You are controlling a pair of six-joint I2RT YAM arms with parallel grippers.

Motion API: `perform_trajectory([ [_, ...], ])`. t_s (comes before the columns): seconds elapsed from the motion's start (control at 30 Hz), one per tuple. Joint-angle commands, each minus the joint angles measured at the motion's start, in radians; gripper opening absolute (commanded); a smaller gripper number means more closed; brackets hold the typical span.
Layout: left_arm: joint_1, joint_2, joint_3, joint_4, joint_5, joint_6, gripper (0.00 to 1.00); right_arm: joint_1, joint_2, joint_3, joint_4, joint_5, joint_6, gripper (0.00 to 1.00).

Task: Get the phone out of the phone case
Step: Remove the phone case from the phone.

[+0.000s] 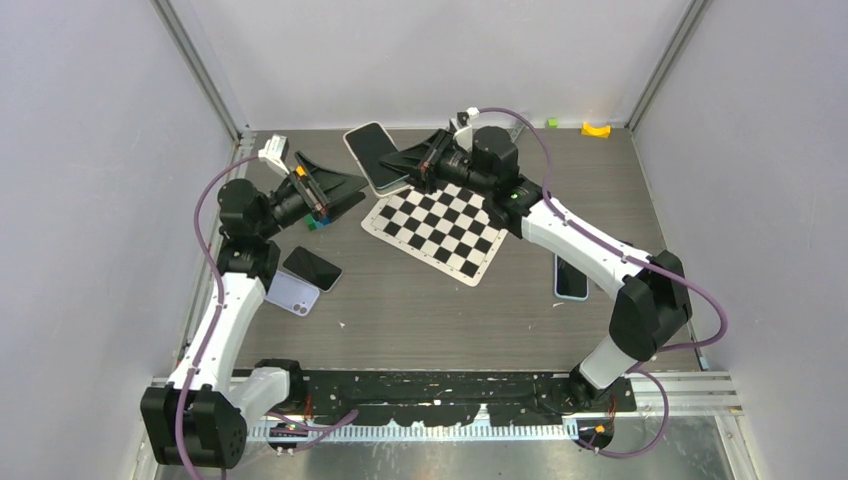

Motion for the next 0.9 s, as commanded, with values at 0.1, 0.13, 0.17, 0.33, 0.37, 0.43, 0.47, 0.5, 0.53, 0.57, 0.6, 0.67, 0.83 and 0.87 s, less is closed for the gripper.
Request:
perform_trajectory([
  [0.1, -0.002, 0.002, -0.027, 0.006, 0.029, 0.053, 0.89, 0.002, 0.004, 0.019, 0.176, -0.003, 0.121, 0.01],
  [0.13, -0.002, 0.006, -0.027, 0.006, 0.028, 0.054, 0.87, 0.003, 0.007, 0.018, 0.181, -0.009, 0.126, 0.01],
  [0.17, -0.002, 0.01, -0.026, 0.006, 0.028, 0.051, 0.84, 0.003, 0.011, 0.019, 0.188, -0.012, 0.135, 0.01],
  [0.33, -0.003, 0.034, 0.0, 0.0, 0.024, 0.04, 0.73, 0.009, 0.023, 0.016, 0.206, -0.025, 0.151, 0.01],
  [0.37, -0.003, 0.038, 0.004, -0.005, 0.023, 0.038, 0.71, 0.011, 0.025, 0.015, 0.212, -0.027, 0.16, 0.01],
  [0.43, -0.002, 0.049, 0.008, -0.009, 0.023, 0.034, 0.65, 0.016, 0.033, 0.014, 0.232, -0.033, 0.178, 0.01],
  [0.47, -0.002, 0.051, 0.007, -0.012, 0.023, 0.032, 0.63, 0.019, 0.039, 0.013, 0.247, -0.036, 0.188, 0.01],
  [0.5, -0.002, 0.055, 0.006, -0.015, 0.021, 0.031, 0.62, 0.022, 0.041, 0.014, 0.253, -0.04, 0.191, 0.01],
  [0.53, -0.002, 0.058, 0.003, -0.014, 0.019, 0.026, 0.61, 0.024, 0.045, 0.014, 0.261, -0.041, 0.196, 0.01],
  [0.57, -0.002, 0.061, -0.001, -0.011, 0.017, 0.021, 0.59, 0.027, 0.048, 0.015, 0.264, -0.044, 0.196, 0.01],
  [0.6, -0.003, 0.06, -0.004, -0.007, 0.012, 0.015, 0.58, 0.028, 0.05, 0.017, 0.265, -0.046, 0.196, 0.01],
  [0.67, -0.003, 0.061, -0.006, -0.008, 0.001, 0.004, 0.58, 0.035, 0.056, 0.027, 0.261, -0.056, 0.187, 0.01],
  [0.83, -0.002, 0.063, -0.006, -0.052, -0.054, 0.0, 0.57, 0.059, 0.072, 0.06, 0.179, -0.088, 0.115, 0.0],
  [0.87, -0.001, 0.062, -0.008, -0.066, -0.068, 0.007, 0.51, 0.06, 0.072, 0.055, 0.173, -0.084, 0.109, 0.0],
])
